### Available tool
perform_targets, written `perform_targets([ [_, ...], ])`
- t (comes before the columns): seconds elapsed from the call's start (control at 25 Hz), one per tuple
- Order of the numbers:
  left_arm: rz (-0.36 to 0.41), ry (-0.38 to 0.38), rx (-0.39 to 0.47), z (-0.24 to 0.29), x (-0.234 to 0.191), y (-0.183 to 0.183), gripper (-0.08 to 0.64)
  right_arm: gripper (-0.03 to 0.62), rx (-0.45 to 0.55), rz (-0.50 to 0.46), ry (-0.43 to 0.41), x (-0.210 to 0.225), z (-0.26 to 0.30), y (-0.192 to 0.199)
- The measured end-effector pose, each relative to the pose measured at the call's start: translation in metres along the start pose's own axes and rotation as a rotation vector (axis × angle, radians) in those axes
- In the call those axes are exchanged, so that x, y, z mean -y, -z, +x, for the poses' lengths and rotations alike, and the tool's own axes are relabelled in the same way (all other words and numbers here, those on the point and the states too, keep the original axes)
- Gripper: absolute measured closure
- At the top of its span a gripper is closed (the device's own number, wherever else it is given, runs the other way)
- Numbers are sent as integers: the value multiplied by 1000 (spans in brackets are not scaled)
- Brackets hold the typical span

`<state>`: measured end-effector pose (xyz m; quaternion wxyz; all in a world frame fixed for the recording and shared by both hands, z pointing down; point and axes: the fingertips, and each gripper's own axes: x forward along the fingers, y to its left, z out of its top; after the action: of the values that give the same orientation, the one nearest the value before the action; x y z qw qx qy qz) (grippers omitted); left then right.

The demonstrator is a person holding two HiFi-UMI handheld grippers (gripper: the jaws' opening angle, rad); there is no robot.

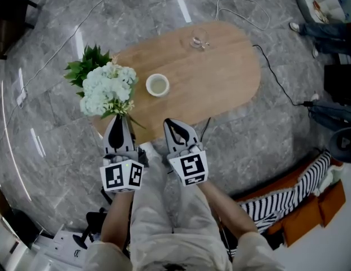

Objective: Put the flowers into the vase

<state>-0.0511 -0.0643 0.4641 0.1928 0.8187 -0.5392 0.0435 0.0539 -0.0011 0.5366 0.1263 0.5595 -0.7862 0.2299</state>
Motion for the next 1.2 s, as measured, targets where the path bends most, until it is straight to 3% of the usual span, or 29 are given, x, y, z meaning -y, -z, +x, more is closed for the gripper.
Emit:
perform_targets([
  [0.4, -7, 7, 80, 42, 17, -33, 538, 586, 8, -10, -12, 24, 18, -26],
  [0.84, 13, 18, 161, 45, 31, -58, 537, 586, 64, -2, -5, 19, 19, -55],
  [1.2, 28, 21, 217, 50, 36, -67, 537, 586, 78, 10, 9, 21, 16, -51],
])
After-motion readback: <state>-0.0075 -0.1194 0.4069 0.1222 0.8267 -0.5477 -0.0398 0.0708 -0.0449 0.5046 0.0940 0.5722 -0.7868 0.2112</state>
